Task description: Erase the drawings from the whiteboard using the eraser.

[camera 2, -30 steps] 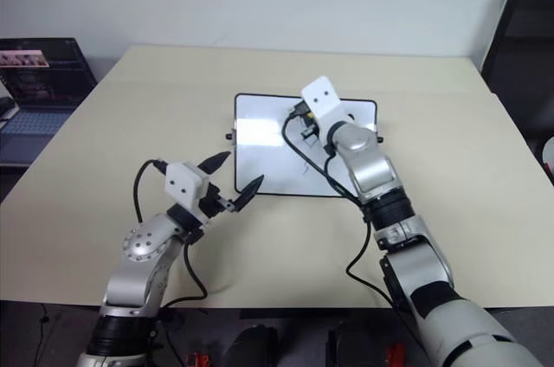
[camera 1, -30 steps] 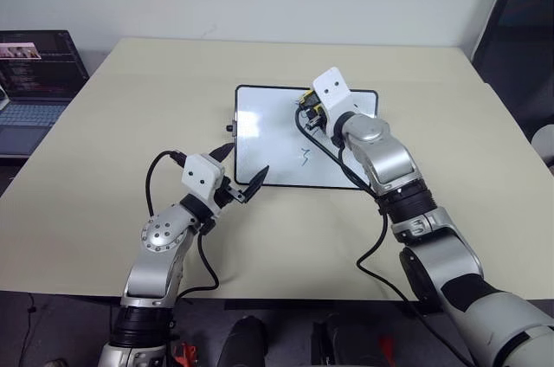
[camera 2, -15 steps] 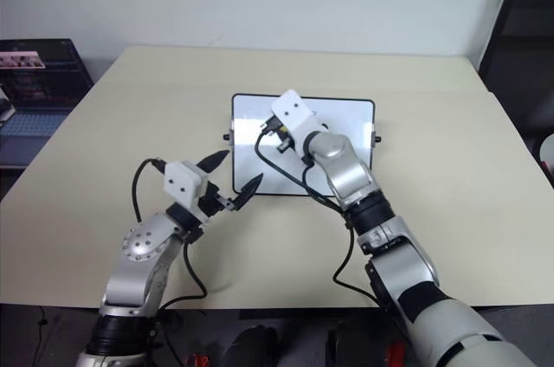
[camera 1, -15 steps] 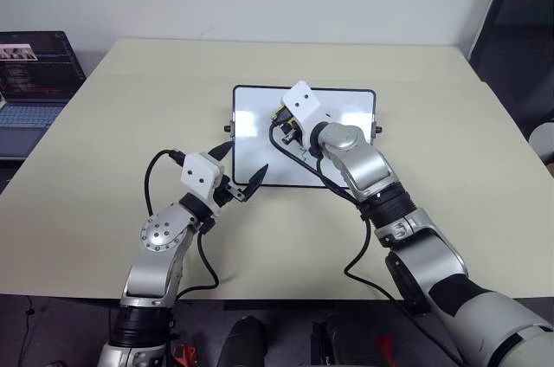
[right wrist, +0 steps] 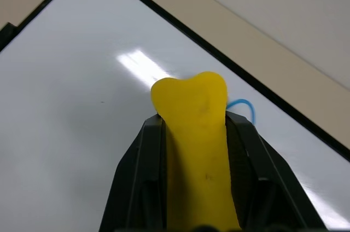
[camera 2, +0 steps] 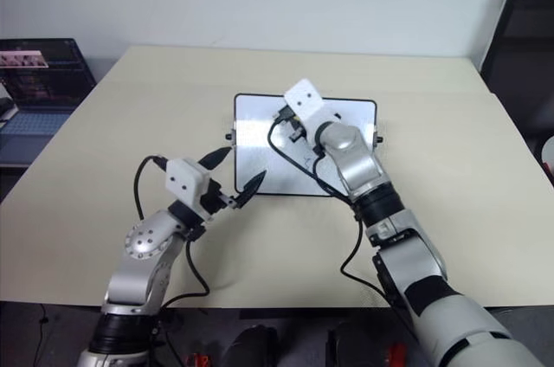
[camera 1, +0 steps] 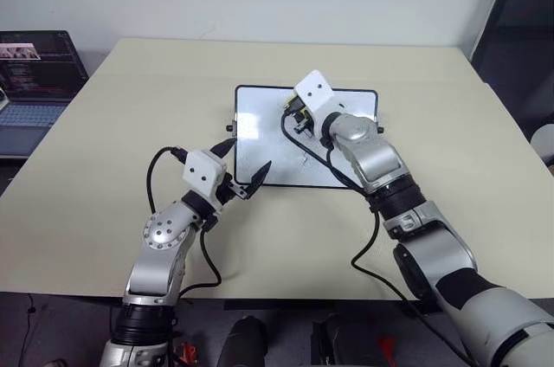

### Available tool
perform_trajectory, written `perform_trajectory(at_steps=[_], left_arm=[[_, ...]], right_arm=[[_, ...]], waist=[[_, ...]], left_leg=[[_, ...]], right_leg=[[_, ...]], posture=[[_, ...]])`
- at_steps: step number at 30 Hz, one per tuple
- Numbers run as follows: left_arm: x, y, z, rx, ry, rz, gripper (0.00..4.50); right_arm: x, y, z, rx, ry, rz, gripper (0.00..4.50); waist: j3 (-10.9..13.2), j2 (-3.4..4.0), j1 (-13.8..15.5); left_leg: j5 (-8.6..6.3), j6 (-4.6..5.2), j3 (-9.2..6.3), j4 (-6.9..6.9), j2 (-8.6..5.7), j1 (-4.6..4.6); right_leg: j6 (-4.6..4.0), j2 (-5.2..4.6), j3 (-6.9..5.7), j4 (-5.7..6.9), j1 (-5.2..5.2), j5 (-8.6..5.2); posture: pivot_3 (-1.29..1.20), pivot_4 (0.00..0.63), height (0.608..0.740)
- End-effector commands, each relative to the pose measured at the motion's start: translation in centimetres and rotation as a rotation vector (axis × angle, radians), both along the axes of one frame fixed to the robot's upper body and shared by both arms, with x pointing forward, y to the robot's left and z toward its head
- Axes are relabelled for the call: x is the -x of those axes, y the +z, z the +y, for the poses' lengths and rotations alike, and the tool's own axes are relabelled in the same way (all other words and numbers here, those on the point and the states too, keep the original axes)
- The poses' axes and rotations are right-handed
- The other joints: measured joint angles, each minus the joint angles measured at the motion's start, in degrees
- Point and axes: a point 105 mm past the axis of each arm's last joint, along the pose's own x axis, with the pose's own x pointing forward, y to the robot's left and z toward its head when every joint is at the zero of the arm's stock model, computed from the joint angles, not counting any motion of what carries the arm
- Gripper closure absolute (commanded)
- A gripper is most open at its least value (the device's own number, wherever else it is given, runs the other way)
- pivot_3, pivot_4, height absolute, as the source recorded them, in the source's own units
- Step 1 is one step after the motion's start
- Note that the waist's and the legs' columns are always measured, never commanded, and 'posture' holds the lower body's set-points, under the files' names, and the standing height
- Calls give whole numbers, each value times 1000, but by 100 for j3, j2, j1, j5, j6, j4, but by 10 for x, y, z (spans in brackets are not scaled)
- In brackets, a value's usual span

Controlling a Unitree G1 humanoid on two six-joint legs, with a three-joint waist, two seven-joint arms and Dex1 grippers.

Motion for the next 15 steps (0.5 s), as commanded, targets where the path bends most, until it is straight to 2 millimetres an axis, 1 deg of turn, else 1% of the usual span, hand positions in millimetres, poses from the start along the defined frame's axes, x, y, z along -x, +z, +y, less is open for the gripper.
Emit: perform_trajectory(at_steps=[1, 7, 15], left_arm=[[0, 8, -5, 0, -24, -34, 0], [0, 7, -6, -1, -32, -34, 0], [1, 8, -6, -5, -36, -35, 0]], right_arm=[[-5, 2, -25, 14, -82, -20, 3407], [-4, -3, -38, 29, -105, -12, 3407], [-2, -5, -38, 32, -104, -9, 3407]], waist=[[0, 0, 14], [0, 0, 44], [0, 0, 74]], left_leg=[[0, 0, 0, 0, 0, 0], [0, 0, -1, 0, 0, 0], [0, 0, -1, 1, -1, 0]], right_leg=[[0, 0, 0, 0, 0, 0], [0, 0, -1, 0, 1, 0], [0, 0, -1, 0, 1, 0]], posture=[[0, 150, 740], [0, 150, 740], [0, 150, 740]])
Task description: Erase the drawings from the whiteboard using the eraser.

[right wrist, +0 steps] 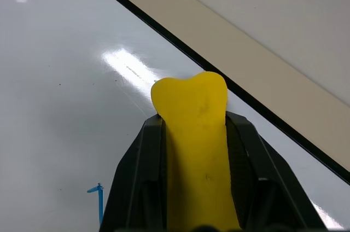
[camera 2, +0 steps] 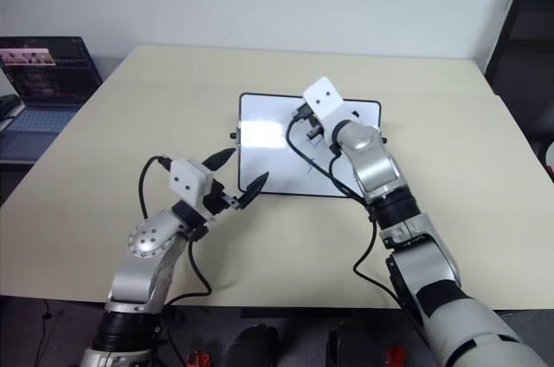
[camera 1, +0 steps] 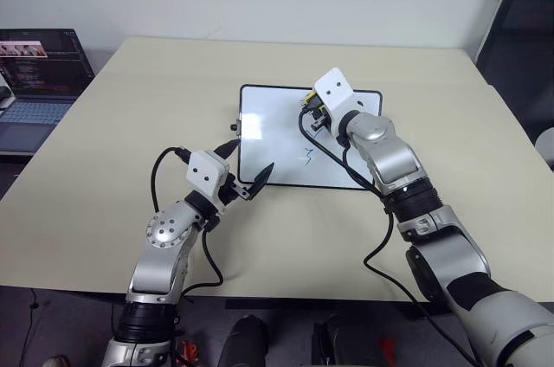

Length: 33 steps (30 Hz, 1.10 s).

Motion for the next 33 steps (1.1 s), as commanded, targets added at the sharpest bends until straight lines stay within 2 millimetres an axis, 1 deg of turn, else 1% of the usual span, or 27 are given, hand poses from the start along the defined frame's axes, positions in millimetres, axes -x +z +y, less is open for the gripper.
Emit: perform_trajectory(at_steps=[1, 5, 9, 13, 20, 29, 33], left_arm=[[2, 11, -4, -5, -21, -50, 0], [2, 12, -4, -7, -21, -50, 0], [2, 12, -5, -8, -25, -49, 0], [2, 13, -4, -9, -22, -52, 0], [3, 11, -2, -8, -8, -50, 0], [2, 11, -3, -3, -5, -51, 0], [2, 11, -2, -3, -2, -51, 0]], right_arm=[[-2, -6, -14, 18, -53, 11, 3407], [-1, -6, -10, 15, -40, 11, 3407], [0, 2, 10, -7, 2, -5, 3407], [0, 7, 23, -17, 32, -15, 3407], [-2, 10, 28, -12, 51, -23, 3407], [-3, 17, 45, -17, 90, -39, 3407], [-3, 18, 49, -20, 98, -42, 3407]], waist=[[0, 0, 0], [0, 0, 0], [0, 0, -6], [0, 0, -68], [0, 0, -134], [1, 1, -146], [1, 1, -146]], left_leg=[[0, 0, 0, 0, 0, 0], [0, 0, 0, 0, 0, 0], [0, 0, 1, 0, 1, 1], [0, 0, 3, -2, 3, 2], [0, 0, 3, -2, 4, 3], [0, 0, 4, -4, 5, 4], [0, 0, 6, -6, 5, 4]], right_leg=[[0, 0, 0, 0, 0, 0], [0, 0, 0, 0, 0, 0], [0, 0, 0, 0, 0, 0], [0, 2, 2, 1, -2, 0], [-1, 2, 3, 1, -2, 1], [-2, 3, 4, 1, -2, 1], [-2, 3, 5, 0, -3, 1]], posture=[[0, 150, 740], [0, 150, 740], [0, 150, 740], [0, 150, 740], [0, 150, 740], [0, 150, 740], [0, 150, 740]])
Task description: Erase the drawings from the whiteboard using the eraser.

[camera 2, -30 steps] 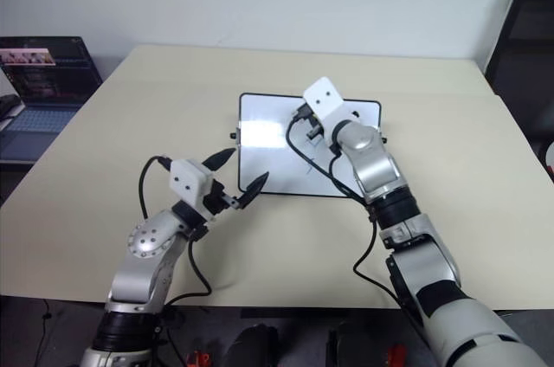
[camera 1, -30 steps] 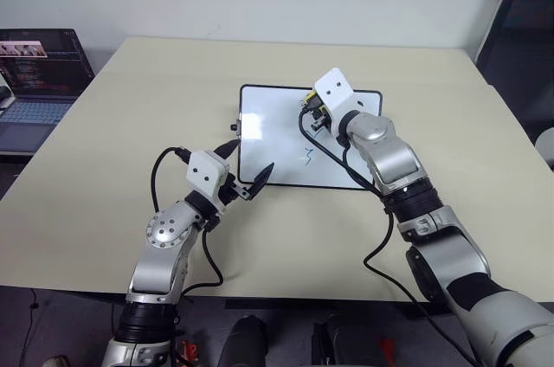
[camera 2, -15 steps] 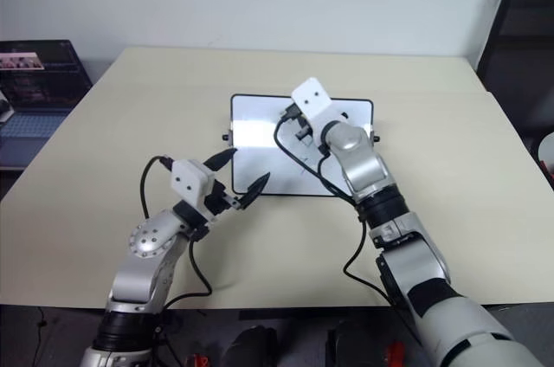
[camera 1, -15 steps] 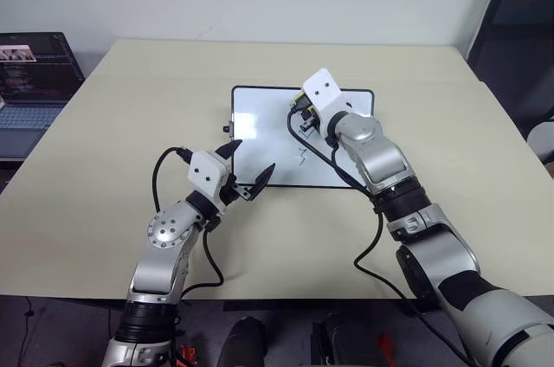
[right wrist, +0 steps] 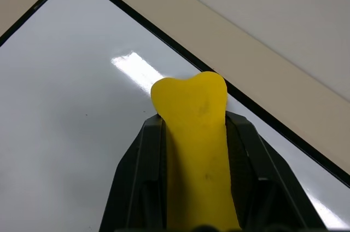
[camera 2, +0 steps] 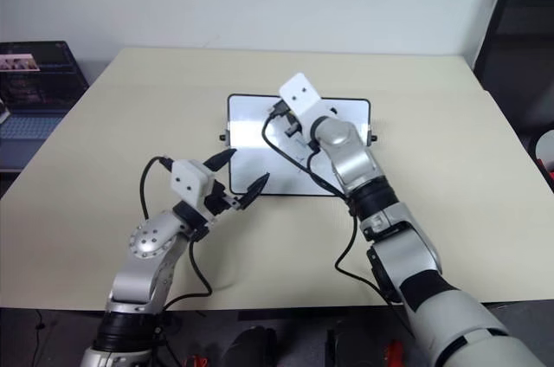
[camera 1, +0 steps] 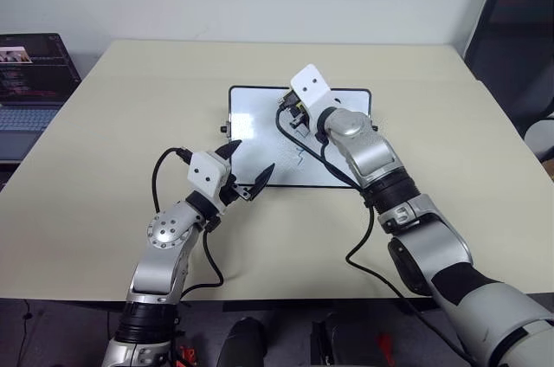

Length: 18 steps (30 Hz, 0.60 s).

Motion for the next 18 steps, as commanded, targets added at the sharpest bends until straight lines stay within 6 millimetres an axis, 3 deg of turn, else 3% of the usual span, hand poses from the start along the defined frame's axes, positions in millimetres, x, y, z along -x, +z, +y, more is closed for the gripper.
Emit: perform_trajectory(at_steps=[1, 9, 18], left_arm=[[2, 12, -1, 0, -1, -54, 0], [2, 11, -1, 0, -5, -50, 0], [2, 12, -3, 1, -13, -50, 0]], right_arm=[[0, 14, 6, -4, 17, -44, 3407], [-1, 5, -10, 23, -10, -30, 3407], [1, -14, -49, 80, -71, 1, 3407]], waist=[[0, 0, 0], [0, 0, 10], [0, -1, 120]], left_leg=[[0, 0, 0, 0, 0, 0], [0, 0, -1, 0, 0, 0], [0, 0, -5, 3, -6, -3]], right_leg=[[0, 0, 0, 0, 0, 0], [0, 0, -1, 0, 0, 0], [0, -5, -4, -4, 4, 0]], posture=[[0, 150, 740], [0, 150, 740], [0, 150, 740]])
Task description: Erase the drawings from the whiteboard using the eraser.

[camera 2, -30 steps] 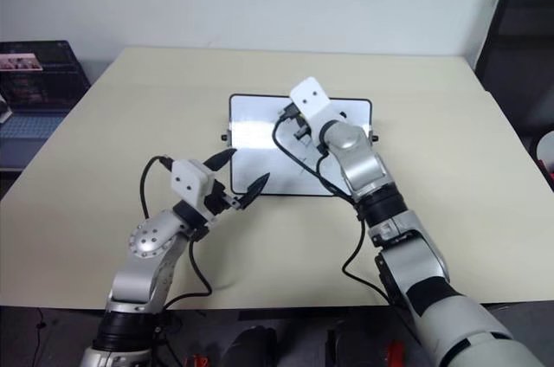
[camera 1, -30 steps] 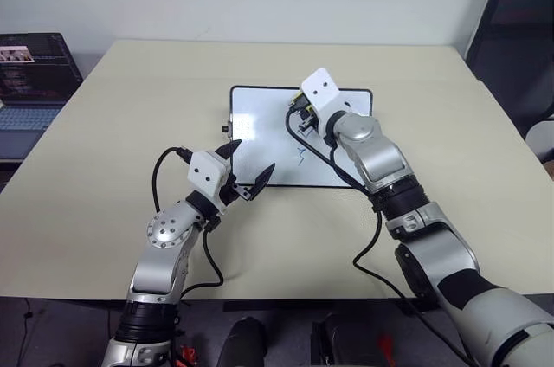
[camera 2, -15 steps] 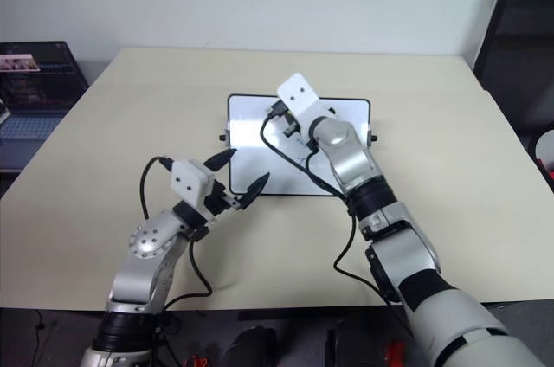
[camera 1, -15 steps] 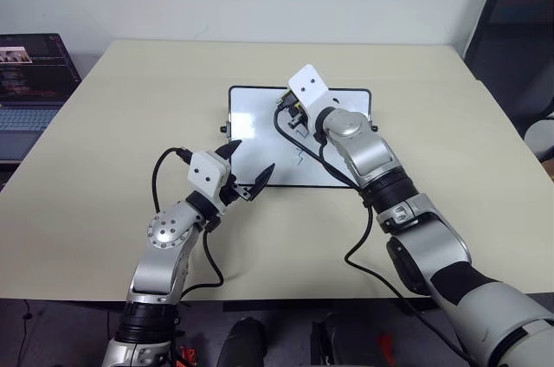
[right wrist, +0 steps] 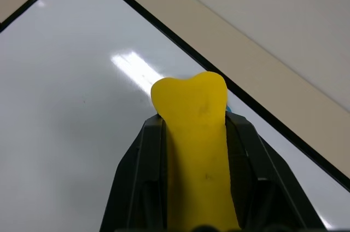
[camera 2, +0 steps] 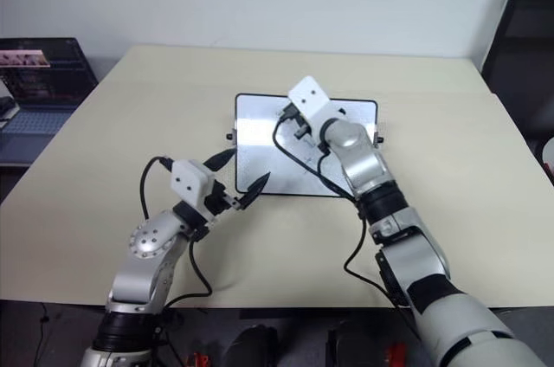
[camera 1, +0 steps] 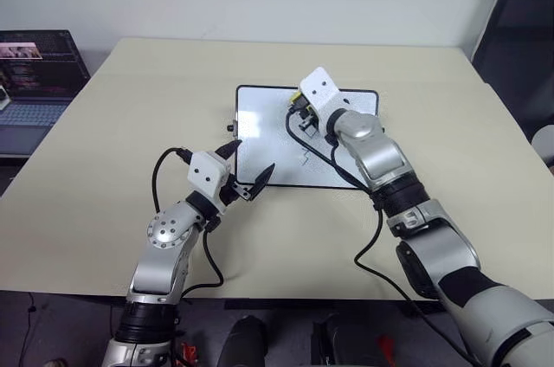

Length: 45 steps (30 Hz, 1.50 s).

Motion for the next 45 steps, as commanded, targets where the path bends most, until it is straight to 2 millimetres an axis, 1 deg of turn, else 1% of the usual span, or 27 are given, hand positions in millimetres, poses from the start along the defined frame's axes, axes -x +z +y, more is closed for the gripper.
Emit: perform_trajectory(at_steps=[1, 4, 9, 17, 22, 27, 32, 35, 40, 45], left_arm=[[1, 12, -3, 1, -12, -51, 0], [1, 12, -3, 0, -13, -50, 0], [1, 12, -3, 0, -14, -50, 0], [1, 12, -3, -1, -15, -50, 0], [1, 12, -3, -1, -16, -50, 0], [1, 12, -4, 0, -22, -49, 0], [0, 12, -4, -2, -23, -53, 0], [0, 12, -3, -3, -19, -54, 0], [2, 12, -2, -2, -11, -55, 0], [3, 11, -1, -1, -4, -54, 0]], right_arm=[[-1, -9, -22, 44, -58, 19, 3407], [0, -14, -35, 61, -78, 29, 3407], [4, -21, -51, 79, -104, 46, 3407], [9, -29, -63, 93, -125, 64, 3407], [10, -29, -65, 92, -129, 67, 3407], [9, -24, -55, 75, -115, 61, 3407], [6, -15, -37, 60, -68, 54, 3407], [3, -11, -32, 58, -55, 48, 3407], [0, -7, -24, 53, -38, 45, 3407], [1, -4, -10, 41, -10, 40, 3407]], waist=[[0, 0, 14], [0, 0, 34], [-1, -1, 46], [-1, -2, 46], [-2, -2, 47], [-2, -3, 44], [-2, -3, 9], [-2, -3, -47], [-2, -2, -105], [-1, -2, -128]], left_leg=[[0, 0, 0, 0, 0, 0], [0, 0, -1, 1, 1, 1], [0, 0, -3, 2, -1, 1], [0, 0, -2, 3, -1, 3], [0, 1, -4, 4, -1, 4], [0, 1, -3, 4, -1, 5], [1, 1, 4, 3, 4, 12], [1, 1, 12, 2, 7, 20], [1, 1, 13, 2, 8, 22], [1, 1, 16, 0, 10, 26]], right_leg=[[0, 0, 0, 0, 0, 0], [0, 0, -1, 1, 1, 0], [0, 0, -3, -1, 5, 0], [1, 1, -2, -1, 8, 0], [2, 1, -4, -1, 9, 0], [2, 2, -3, -1, 9, 0], [2, 6, 0, -1, 9, 1], [2, 10, 2, 1, 10, 1], [2, 11, 6, 1, 12, 1], [3, 12, 17, 2, 12, 1]], posture=[[0, 150, 740], [0, 150, 740], [0, 150, 740], [0, 150, 740], [0, 150, 740], [0, 150, 740], [0, 150, 740], [0, 150, 740], [0, 150, 740], [0, 150, 740]])
